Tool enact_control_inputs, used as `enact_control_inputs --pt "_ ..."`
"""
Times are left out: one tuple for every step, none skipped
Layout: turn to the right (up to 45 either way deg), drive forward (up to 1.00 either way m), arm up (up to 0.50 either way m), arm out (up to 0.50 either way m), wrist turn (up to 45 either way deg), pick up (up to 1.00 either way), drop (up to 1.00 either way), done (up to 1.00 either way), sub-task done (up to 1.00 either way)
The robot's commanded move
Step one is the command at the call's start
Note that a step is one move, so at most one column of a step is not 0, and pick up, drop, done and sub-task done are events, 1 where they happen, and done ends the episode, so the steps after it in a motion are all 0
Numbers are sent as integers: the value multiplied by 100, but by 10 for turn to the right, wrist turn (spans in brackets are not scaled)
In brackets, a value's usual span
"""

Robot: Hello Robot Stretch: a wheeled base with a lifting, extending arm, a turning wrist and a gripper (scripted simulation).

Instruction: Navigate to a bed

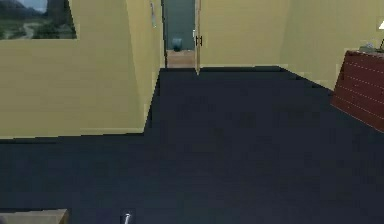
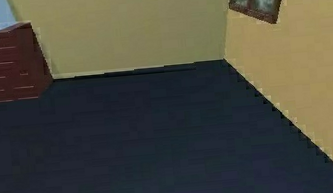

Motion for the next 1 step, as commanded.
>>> enact_control_inputs --pt "-30 0 0 0 0 0 0 0 0"
